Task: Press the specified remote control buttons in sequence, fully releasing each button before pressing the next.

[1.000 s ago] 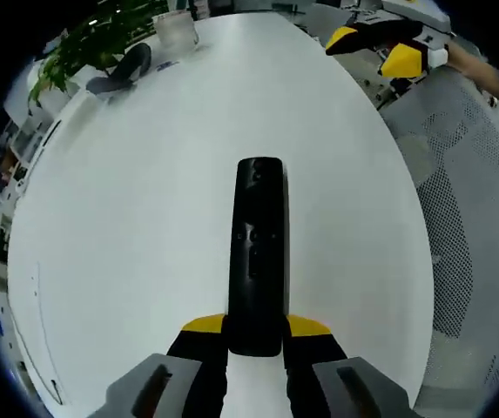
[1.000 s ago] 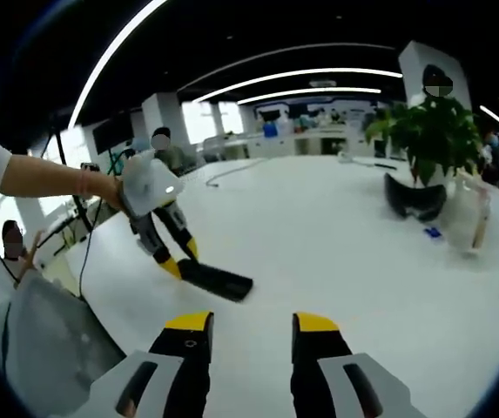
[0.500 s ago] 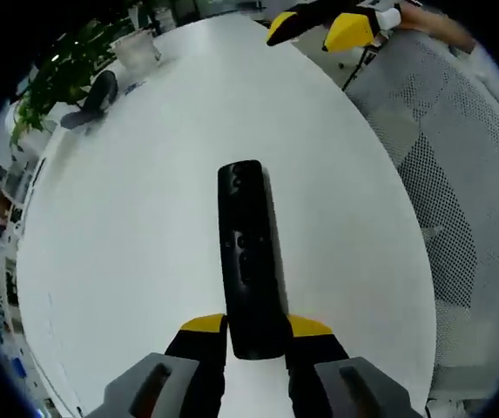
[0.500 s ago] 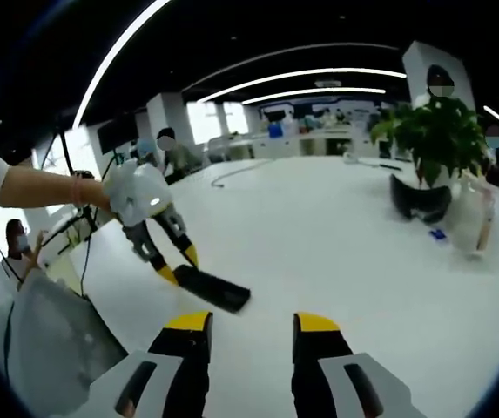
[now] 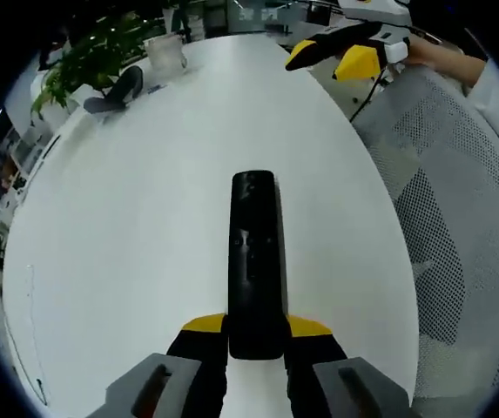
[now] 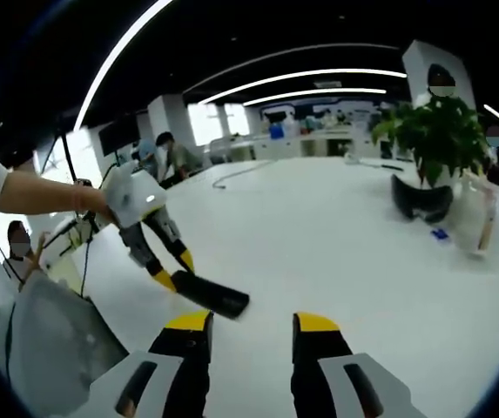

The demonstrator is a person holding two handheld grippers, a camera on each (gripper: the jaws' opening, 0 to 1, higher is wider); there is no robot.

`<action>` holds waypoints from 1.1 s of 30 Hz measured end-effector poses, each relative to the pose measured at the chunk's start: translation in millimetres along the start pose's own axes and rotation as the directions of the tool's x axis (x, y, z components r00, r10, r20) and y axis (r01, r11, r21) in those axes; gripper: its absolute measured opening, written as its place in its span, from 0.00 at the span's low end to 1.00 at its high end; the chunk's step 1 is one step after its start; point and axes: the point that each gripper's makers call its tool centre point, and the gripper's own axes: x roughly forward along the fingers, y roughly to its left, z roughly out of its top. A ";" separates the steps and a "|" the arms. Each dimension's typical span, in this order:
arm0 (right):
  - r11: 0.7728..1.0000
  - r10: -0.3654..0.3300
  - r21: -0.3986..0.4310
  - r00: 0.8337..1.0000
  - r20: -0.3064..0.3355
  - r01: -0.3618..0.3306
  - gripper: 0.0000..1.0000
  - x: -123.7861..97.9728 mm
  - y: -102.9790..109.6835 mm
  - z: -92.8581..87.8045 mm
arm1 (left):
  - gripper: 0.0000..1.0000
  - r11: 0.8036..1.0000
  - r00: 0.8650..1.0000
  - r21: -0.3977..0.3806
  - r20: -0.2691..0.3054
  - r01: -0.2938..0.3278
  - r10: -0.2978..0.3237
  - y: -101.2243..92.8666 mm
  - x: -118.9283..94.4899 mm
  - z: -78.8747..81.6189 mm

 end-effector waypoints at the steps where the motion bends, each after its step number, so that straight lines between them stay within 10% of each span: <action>1: 1.000 0.000 0.000 1.000 -0.001 0.000 0.34 0.2 0.1 -0.2 | 0.23 1.000 1.000 -0.001 0.000 0.000 0.000 -1.6 0.1 0.2; 33: 0.999 0.036 -0.031 0.997 -0.070 -0.038 0.27 4.7 7.2 -8.0 | 0.23 0.999 1.000 -0.030 -0.010 -0.009 0.008 -52.9 0.3 5.7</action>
